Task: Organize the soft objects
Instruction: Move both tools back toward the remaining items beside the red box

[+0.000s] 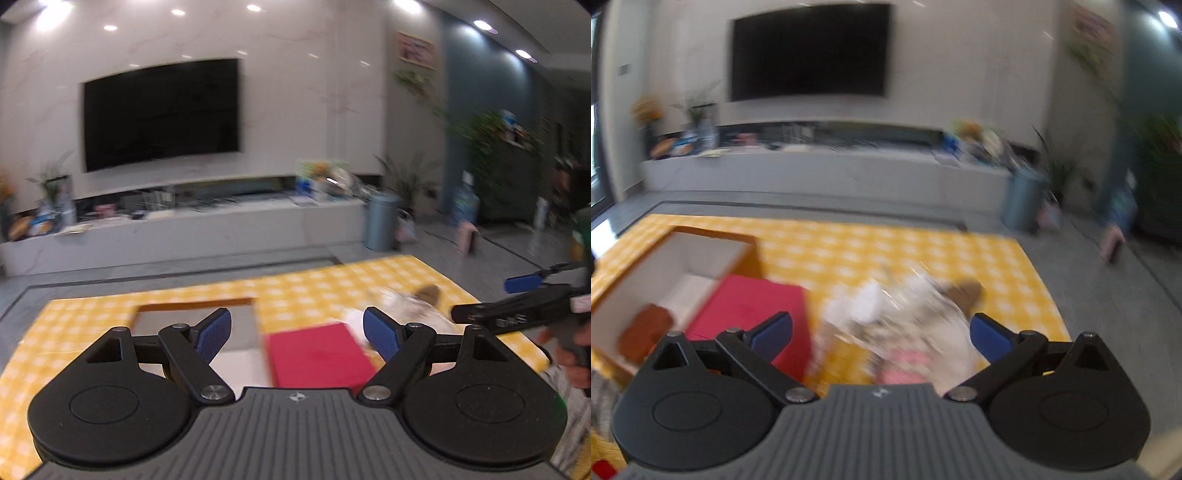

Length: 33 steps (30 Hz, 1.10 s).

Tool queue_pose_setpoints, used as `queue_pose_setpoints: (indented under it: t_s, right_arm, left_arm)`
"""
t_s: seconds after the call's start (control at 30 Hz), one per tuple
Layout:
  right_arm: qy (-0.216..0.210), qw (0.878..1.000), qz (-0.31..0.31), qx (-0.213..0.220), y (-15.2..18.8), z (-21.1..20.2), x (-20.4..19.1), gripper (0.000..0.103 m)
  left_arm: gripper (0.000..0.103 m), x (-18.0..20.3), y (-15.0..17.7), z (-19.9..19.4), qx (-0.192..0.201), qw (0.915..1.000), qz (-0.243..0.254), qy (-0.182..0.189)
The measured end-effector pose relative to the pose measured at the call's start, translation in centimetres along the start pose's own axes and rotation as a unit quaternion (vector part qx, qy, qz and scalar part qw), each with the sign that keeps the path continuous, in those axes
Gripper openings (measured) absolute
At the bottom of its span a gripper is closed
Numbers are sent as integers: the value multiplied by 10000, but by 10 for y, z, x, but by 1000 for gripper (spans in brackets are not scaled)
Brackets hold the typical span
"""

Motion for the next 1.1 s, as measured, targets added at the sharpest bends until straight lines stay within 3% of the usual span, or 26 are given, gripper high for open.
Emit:
queue_pose_setpoints:
  t_s: [0.13,0.3,0.63,0.97,1.1]
  right_arm:
    - [388,9959,644,-504,25,36,43,100]
    - [417,9877,1190,-921,53,72,70,100]
    - [612,9753,1776,-1163,81,96,98,100]
    - [562,9687,2056,-1270,84,104,104,100]
    - [482,9656,2212,-1283,86,104,108,100]
  left_arm:
    - [95,35,18,42,-401,9981,223,402]
    - [94,66,54,85,-993,9913,425,745]
    - [94,117,90,142,-1825,9739,869,1034]
    - [94,140,106,193,-2142,9666,1375,279]
    - [94,139,113,206,-2199,9609,1627,-424]
Point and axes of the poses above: each gripper's, at about its wrist camera, not at the fingertips, and z roughly the way its jaws point, x to its right, y to its underside, the point moved 8 cm from there along z, roughly the way its jaws point, and after that the axes turned 3 degrees about y, right-handed, at the moved point
